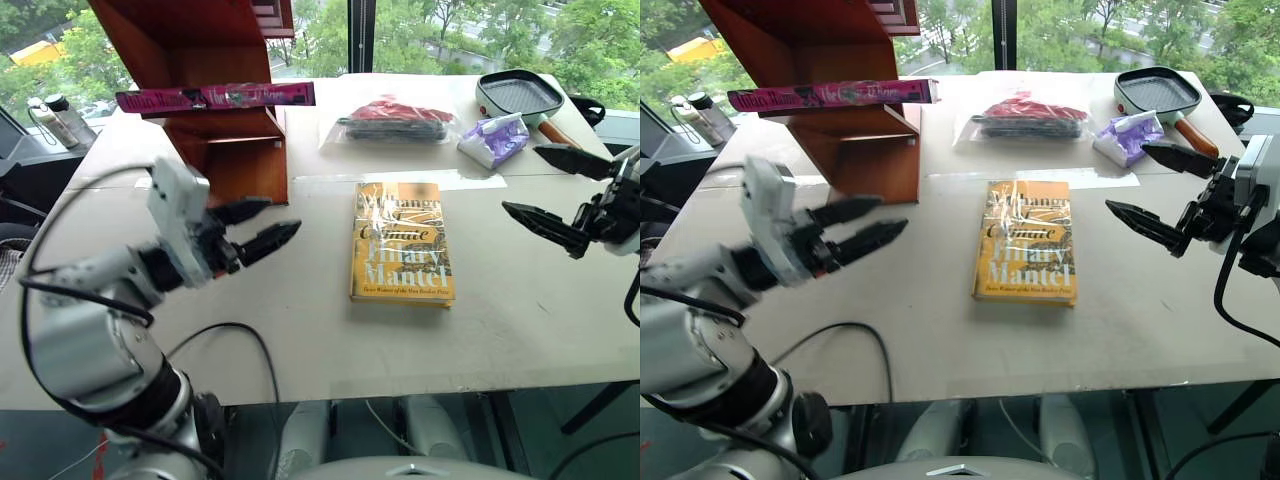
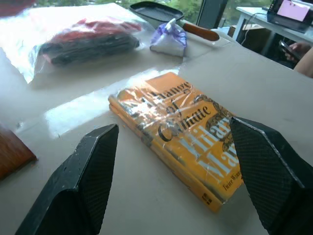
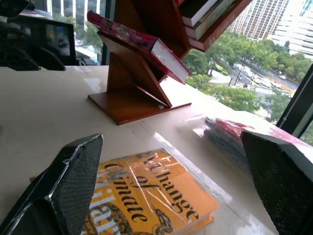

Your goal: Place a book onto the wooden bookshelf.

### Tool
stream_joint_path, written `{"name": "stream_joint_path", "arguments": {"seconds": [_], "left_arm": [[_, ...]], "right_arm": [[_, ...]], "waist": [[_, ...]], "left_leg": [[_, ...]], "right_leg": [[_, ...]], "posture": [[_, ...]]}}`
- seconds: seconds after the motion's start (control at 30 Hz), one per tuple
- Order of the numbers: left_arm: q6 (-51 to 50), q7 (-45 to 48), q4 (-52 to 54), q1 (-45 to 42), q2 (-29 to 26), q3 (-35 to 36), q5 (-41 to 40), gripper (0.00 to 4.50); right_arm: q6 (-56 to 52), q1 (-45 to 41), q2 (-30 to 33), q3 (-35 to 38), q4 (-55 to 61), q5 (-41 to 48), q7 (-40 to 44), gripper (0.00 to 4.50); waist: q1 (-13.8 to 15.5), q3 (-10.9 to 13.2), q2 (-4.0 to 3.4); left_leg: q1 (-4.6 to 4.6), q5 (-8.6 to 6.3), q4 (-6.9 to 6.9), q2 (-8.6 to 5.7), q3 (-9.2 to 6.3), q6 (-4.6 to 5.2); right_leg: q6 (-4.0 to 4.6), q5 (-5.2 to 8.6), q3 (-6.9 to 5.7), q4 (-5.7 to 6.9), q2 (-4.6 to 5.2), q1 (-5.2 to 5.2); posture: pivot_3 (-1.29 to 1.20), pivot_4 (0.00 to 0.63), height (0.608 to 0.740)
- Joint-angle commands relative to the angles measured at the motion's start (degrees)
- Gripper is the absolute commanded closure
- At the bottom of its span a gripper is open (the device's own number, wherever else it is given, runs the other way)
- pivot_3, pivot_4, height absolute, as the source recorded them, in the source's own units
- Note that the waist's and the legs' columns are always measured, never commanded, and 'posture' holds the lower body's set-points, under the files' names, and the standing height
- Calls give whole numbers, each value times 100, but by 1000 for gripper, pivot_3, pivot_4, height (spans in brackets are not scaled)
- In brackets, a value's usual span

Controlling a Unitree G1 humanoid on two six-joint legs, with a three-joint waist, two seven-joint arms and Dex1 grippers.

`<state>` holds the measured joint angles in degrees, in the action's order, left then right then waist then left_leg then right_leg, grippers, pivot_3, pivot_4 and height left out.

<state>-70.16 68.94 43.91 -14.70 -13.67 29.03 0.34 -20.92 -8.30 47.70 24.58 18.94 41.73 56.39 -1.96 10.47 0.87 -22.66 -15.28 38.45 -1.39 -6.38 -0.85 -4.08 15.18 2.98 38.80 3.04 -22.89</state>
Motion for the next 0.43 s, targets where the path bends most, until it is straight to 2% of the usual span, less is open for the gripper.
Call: {"name": "stream_joint_path", "arguments": {"seconds": [0.03,0.07,0.2,0.33,0.43], "left_arm": [[1318,-306,-219,933,-10,-57,-280,265],[1625,-258,-328,1230,-87,-91,-435,33],[3001,-218,-986,2035,-614,-108,-742,33],[3304,-255,-1351,2207,-1057,-132,-1228,33],[3329,-362,-1504,2186,-1302,-204,-1537,33]], "right_arm": [[-13,890,98,631,327,-212,54,0],[-29,1174,107,763,380,-254,57,0],[41,2496,-123,1351,580,-469,72,0],[171,3162,-359,1556,656,-567,92,0],[253,3349,-462,1536,729,-624,57,0]], "waist": [[94,-5,2],[119,-5,2],[174,-9,-5],[154,-17,-18],[110,-21,-22]], "left_leg": [[1,-1,-5,2,-3,0],[3,-1,-11,2,-3,0],[24,-2,-14,2,2,2],[98,-8,-28,13,8,8],[102,-11,-27,19,19,13]], "right_leg": [[1,0,-3,-2,4,-1],[1,0,-3,-5,3,-1],[3,1,0,-5,6,17],[18,16,-4,-54,-1,109],[15,14,0,-78,-2,121]], "posture": [[0,150,740],[0,150,740],[0,150,740],[0,150,740],[0,150,740]]}}
